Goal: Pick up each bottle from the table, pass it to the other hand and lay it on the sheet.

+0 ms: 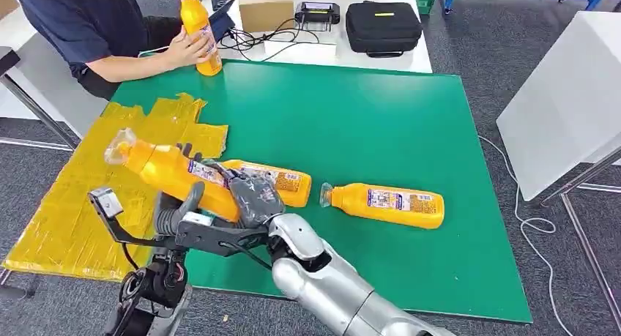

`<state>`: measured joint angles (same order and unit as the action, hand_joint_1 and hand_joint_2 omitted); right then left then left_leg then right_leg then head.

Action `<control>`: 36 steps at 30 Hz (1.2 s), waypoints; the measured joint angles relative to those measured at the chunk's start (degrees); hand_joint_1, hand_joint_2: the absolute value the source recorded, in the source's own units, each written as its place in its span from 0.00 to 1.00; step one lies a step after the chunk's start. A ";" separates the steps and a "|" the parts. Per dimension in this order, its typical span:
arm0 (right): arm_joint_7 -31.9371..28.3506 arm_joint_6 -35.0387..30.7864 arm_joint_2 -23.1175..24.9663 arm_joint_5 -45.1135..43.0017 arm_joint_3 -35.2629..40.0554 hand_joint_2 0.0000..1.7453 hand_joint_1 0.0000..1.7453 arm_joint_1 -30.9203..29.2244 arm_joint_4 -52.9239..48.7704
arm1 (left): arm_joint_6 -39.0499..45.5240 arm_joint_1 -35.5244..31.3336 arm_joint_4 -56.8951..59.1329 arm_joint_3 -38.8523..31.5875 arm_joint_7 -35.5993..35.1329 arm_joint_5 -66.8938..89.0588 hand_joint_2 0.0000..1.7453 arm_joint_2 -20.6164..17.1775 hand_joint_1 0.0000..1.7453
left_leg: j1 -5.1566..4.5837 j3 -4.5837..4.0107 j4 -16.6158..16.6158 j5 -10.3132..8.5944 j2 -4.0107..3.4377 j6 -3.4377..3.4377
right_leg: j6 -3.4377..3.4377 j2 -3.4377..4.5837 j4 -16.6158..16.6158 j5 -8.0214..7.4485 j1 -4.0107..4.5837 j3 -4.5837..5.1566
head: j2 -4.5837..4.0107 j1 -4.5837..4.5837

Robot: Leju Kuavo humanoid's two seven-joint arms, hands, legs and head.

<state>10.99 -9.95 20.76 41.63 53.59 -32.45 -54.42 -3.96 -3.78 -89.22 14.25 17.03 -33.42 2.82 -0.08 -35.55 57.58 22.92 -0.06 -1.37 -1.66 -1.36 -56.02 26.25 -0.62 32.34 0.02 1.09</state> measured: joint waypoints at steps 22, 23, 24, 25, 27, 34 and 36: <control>1.51 1.00 0.09 6.28 2.78 1.00 1.00 2.51 -2.08 | 0.57 5.60 -3.78 -3.54 0.43 3.48 1.00 2.45 1.00 | 0.00 0.00 0.00 0.00 -0.02 0.00 | 0.00 0.01 0.01 0.00 0.00 0.03 | 0.00 0.00; 1.33 1.22 0.09 6.45 2.67 1.00 1.00 2.70 -2.08 | 0.61 5.86 -3.89 -3.67 0.67 3.56 1.00 2.54 1.00 | 0.00 -0.01 0.00 0.00 -0.02 0.00 | 0.00 0.01 0.01 0.00 0.00 0.03 | 0.00 -0.02; 1.14 1.33 0.09 6.56 2.60 1.00 1.00 2.81 -2.08 | 0.64 6.15 -4.00 -3.72 0.78 3.63 1.00 2.54 1.00 | 0.00 -0.01 0.00 0.00 -0.02 0.00 | 0.00 0.01 0.01 0.00 0.00 0.03 | 0.00 0.00; 0.87 1.42 0.09 6.63 2.58 1.00 1.00 2.92 -2.08 | 0.66 6.43 -4.13 -3.81 0.92 3.69 1.00 2.54 1.00 | 0.00 -0.01 0.00 0.01 -0.02 0.00 | 0.00 0.01 0.01 0.00 0.00 0.03 | 0.00 0.00; 0.81 1.49 0.15 6.71 2.52 1.00 1.00 3.30 -2.10 | 0.88 6.88 -4.29 -4.02 1.39 4.22 1.00 2.60 1.00 | 0.00 -0.01 0.00 0.01 -0.02 0.00 | 0.00 0.01 0.01 0.00 0.00 0.05 | 0.00 0.00; 0.83 0.61 0.17 6.76 1.73 1.00 1.00 3.84 -2.64 | 1.16 7.75 -5.66 -4.46 2.01 5.33 1.00 3.13 1.00 | 0.01 -0.01 0.00 0.01 -0.02 0.00 | 0.00 0.01 0.01 0.00 0.01 0.06 | 0.02 0.00; 0.88 0.55 0.15 6.85 1.53 1.00 1.00 3.91 -2.73 | 1.16 7.79 -5.93 -4.53 2.01 5.38 1.00 3.21 1.00 | 0.00 -0.01 0.00 0.00 -0.02 0.00 | 0.00 0.01 0.01 0.00 0.00 0.05 | 0.00 -0.02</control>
<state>11.87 -9.40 20.92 48.48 55.12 -28.55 -57.16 -2.80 4.00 -95.14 9.73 19.04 -28.04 6.03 -0.08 -35.57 57.58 22.92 -0.08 -1.37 -1.66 -1.35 -56.01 26.25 -0.62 32.39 0.02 1.07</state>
